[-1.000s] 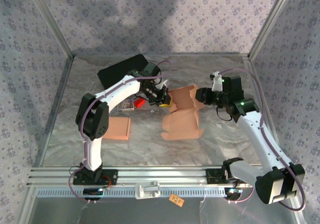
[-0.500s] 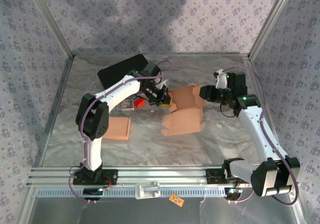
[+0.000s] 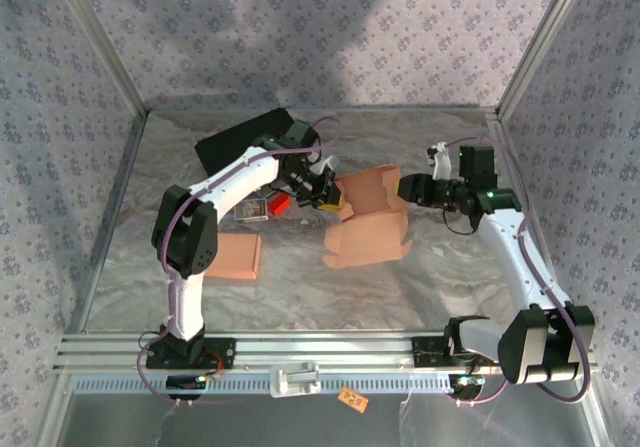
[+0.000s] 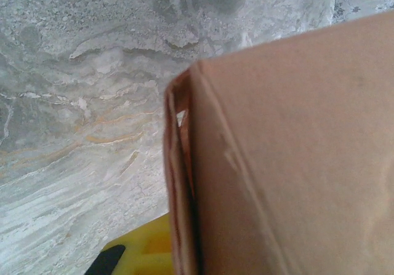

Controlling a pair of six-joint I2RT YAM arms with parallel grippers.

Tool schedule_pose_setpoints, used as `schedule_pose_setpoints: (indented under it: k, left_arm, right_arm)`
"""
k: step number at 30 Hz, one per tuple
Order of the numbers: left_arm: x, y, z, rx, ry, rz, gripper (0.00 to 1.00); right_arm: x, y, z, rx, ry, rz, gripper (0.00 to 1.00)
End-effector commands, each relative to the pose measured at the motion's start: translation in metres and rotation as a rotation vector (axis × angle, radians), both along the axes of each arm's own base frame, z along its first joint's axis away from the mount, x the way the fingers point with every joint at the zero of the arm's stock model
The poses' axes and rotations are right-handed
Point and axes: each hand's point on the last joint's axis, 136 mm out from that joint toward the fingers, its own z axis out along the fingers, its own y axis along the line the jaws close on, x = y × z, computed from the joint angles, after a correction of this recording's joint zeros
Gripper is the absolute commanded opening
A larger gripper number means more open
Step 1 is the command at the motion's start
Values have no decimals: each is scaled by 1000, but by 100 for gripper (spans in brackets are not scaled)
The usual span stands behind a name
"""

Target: Fold the paper box

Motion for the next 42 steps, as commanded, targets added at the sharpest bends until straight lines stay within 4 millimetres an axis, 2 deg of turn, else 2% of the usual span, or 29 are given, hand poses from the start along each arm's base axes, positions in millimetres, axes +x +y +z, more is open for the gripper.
schedule_pose_setpoints:
  k: [1,5,18,25,32,33,42]
  left_arm:
    - [-1,-7,19,-62,-22,-45,0]
    - [-1,-7,18,-56,-22,-43,0]
    - [-2,-5,17,-50,-25,-46,0]
    - [-2,-5,17,-46,-26,-46,0]
    - [0,-6,19,-47,-35,-47,0]
    - [0,-6,19,-47,-33,-48,0]
    - [-2,-4,19,-33,-40,-49,0]
  right_arm:
    - [4,-2,4,-72,-30,-2,36]
    - [5,4,7,-131,-51,13,37]
    - [0,11,15,-39,-53,65,43]
    - [-11,14,17,-43,-56,89,45]
    - [-8,12,14,-173,-91,73,47]
    - [-9,9,9,-213,-72,61,47]
    - [7,6,8,-386,-114,2,47]
